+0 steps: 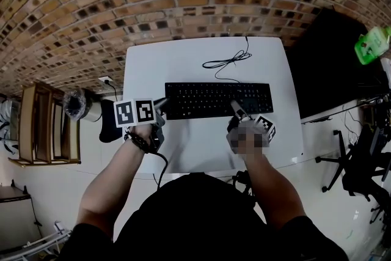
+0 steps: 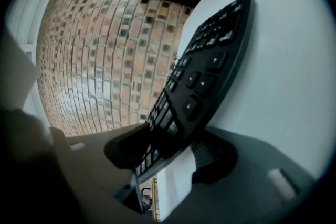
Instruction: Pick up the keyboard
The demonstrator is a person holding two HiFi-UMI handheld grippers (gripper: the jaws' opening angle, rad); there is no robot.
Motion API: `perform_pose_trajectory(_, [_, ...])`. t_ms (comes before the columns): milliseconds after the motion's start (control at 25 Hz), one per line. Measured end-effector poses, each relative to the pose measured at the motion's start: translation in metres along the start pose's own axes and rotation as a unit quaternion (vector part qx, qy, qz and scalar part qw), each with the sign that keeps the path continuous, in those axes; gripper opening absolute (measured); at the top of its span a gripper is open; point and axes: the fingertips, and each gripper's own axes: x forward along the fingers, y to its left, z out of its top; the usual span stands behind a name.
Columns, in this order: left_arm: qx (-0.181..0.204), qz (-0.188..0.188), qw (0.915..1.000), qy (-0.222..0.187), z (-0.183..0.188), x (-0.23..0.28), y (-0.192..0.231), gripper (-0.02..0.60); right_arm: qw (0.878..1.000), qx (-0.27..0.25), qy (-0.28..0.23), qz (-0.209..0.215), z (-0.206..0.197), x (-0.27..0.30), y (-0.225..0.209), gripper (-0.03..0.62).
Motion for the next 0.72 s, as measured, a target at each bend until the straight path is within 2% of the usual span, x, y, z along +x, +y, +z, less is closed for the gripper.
perform_pose_trajectory(80, [0.001,0.001,1.0000,0.001,0.000,0.000,0.001,0.081,1.000,-0.001,0.001,0.009,0.001,0.002,0.002,0.206])
perform_pose_trajectory(200, [0.001,0.002,1.0000,0.001,0.000,0.001,0.002,0.081,1.000,0.001,-0.002,0.008,0.000,0.002,0.006,0.190])
perform_pose_trajectory(360, [-0.007,0.001,1.0000,-0.002,0.000,0.002,0.006,0.087,1.000,-0.027,-0.003,0.015,0.003,-0.001,0.017,0.147])
perform_pose_trajectory(560, [-0.007,-0.003,0.9999,-0.009,0.002,0.001,0.003,0.091,0.999,-0.043,-0.002,0.018,0.003,-0.008,0.027,0.143])
perform_pose_trajectory(720, [-0.009,-0.012,0.9996,-0.025,0.007,-0.006,0.001,0.091,0.996,-0.077,-0.001,0.034,0.008,-0.012,0.051,0.135])
